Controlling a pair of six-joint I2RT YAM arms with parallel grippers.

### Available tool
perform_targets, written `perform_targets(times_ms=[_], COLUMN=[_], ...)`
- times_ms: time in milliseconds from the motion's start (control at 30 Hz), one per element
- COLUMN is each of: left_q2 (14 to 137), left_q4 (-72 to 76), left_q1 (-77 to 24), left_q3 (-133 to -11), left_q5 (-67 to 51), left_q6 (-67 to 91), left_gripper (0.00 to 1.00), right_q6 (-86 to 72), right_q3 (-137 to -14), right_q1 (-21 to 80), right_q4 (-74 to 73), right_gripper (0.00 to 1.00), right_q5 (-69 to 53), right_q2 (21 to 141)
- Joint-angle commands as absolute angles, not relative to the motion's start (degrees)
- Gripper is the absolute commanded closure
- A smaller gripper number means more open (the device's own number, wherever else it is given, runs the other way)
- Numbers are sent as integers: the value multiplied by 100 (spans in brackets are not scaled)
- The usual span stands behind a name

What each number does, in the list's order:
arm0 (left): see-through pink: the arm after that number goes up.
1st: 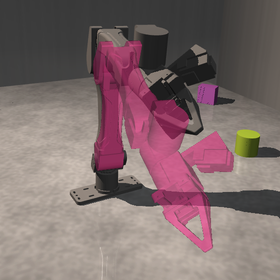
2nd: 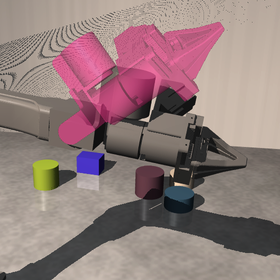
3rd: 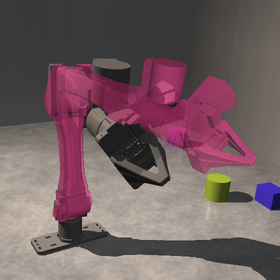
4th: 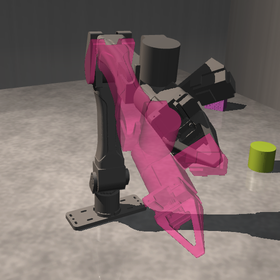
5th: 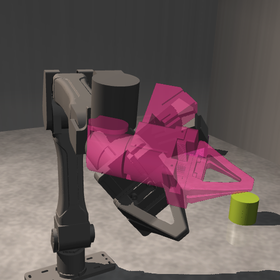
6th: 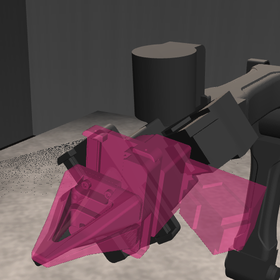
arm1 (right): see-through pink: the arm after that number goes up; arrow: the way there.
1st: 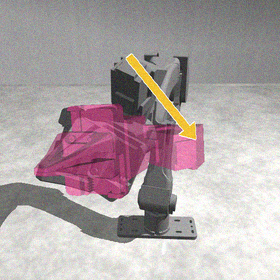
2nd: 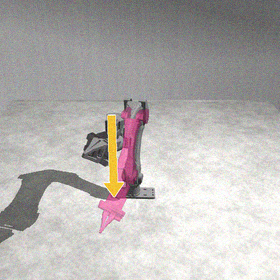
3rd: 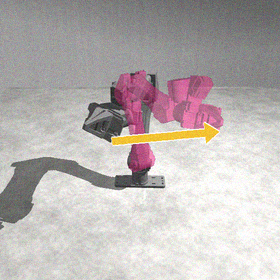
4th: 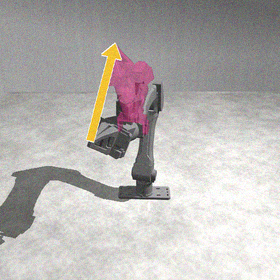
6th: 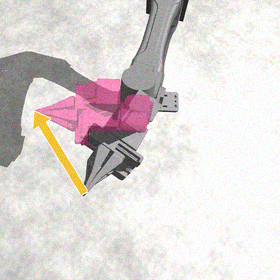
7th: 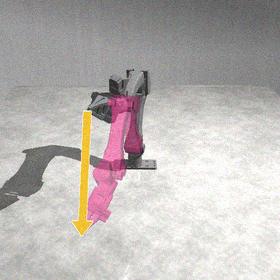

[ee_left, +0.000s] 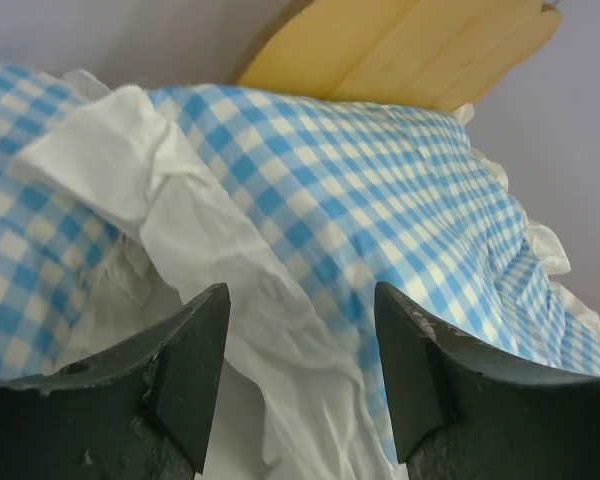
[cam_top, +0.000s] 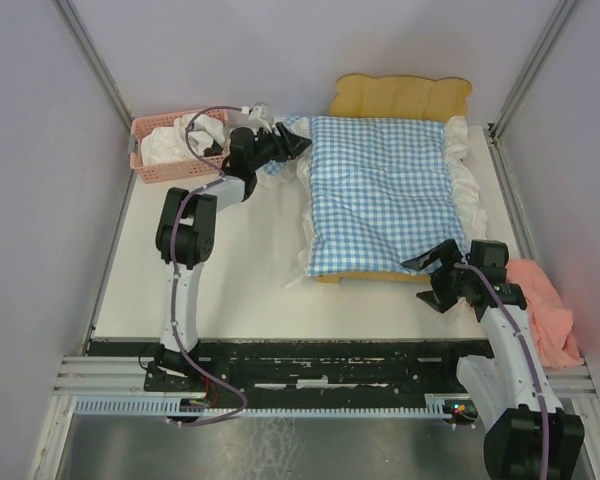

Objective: Set up the pet bed
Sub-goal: Adjust the mattress on the bed frame, then adjust the bed frame at the center of the board.

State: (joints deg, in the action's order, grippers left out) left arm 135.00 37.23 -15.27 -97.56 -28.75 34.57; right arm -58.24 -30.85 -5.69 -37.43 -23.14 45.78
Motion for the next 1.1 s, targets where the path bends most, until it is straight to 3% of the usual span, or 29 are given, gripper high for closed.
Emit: perform_targets(times_ms=[0, 233, 500, 633, 800, 1067], left_q2=[12212, 11111, 10993, 11274, 11818, 12066], left_q4=[4003, 4031, 4750, 5400, 6899, 7183], left_q1=[-1540, -1668, -1913, -2119, -2263, -2595], left_q3=[-8679, -6374, -4940, -4805, -4833, -5263], left_q5=[-2399, -2191, -3001, -3433, -3815, -3797], left_q6=[3823, 4605, 6023, 6301, 7215, 7413], left_gripper=[37, 39, 38, 30, 27, 25], right_q6=[-6493, -6188, -5767, -5509, -5497, -5379], right_q3=[-2813, -2602, -3036, -3388, -3550, -3694], right_q1=[-562, -557, -560, -562, -559, -561], right_q4=[-2745, -3059, -3603, -3936, -4180, -4470], right_gripper=[1, 1, 1, 1, 1, 1], right_q5=[-2836, -2086, -1905, -1741, -1574, -1377], right_q2=[3801, 2990, 2788, 2714, 2391, 2133])
